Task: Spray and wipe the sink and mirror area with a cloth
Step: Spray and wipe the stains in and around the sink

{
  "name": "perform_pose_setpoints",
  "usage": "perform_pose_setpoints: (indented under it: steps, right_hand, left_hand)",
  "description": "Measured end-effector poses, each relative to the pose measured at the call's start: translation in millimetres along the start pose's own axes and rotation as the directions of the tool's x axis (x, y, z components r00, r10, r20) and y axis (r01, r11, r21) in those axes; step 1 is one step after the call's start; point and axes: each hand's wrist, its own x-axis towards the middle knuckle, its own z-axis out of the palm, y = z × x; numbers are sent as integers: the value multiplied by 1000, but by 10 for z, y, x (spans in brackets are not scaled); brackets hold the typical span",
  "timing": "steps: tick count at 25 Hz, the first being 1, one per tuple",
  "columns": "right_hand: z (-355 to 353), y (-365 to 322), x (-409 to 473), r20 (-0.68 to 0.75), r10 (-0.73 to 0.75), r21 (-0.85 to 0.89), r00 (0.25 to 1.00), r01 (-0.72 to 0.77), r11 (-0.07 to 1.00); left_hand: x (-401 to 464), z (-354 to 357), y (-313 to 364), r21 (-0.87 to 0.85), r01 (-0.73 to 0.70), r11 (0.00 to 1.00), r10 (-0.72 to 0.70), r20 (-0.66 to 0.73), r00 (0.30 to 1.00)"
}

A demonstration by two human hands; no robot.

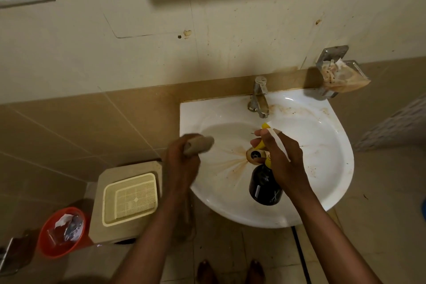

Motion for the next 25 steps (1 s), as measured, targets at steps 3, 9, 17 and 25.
perform_pose_setpoints:
  steps: [3, 9, 17, 25]
  right_hand:
    - [-32, 45, -12, -11, 31, 7, 999, -31, 1000]
    - [-95, 166, 1, -27, 77, 37, 997, -76, 996]
    - [-59, 50, 53, 13, -4, 3, 1000, 4, 1000]
    - [-160, 98, 81, -35, 40, 40, 999, -38, 998]
  left_hand:
    - [496, 51, -185, 213, -92, 973, 89, 26, 996]
    - [6, 196, -639, 300, -9, 954, -26, 111, 993]
    - [-1035, 353, -440, 70, 27, 997, -31, 59, 998]
    - [-242, 495, 54, 189, -104, 976, 76, 149, 986]
